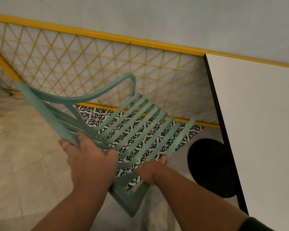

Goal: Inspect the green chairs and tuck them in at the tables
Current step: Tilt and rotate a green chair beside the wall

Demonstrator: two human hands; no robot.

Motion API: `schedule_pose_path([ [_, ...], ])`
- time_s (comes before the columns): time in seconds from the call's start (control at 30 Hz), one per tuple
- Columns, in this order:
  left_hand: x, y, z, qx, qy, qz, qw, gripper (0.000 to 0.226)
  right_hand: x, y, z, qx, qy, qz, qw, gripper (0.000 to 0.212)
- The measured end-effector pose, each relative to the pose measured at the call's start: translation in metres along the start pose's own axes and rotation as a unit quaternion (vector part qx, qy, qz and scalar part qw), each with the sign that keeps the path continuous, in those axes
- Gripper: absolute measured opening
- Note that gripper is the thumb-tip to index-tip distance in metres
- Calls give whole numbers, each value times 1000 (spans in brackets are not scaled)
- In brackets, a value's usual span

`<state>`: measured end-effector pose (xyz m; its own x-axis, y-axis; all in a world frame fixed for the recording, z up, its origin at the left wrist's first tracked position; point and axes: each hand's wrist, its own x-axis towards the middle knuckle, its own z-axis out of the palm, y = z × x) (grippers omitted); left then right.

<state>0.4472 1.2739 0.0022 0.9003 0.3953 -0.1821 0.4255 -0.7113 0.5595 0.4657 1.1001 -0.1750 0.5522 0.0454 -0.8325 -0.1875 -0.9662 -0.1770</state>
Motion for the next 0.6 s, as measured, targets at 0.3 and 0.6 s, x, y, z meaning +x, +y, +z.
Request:
schedule_pose_path([
  [0.3,-3,4,0,51,17,27,998,71,-32,11,-27,-60,41,20,997,111],
  [0.6,-1,-1,2,40,27,28,998,61,-45,64,-91,-150,43,-51,986,118],
])
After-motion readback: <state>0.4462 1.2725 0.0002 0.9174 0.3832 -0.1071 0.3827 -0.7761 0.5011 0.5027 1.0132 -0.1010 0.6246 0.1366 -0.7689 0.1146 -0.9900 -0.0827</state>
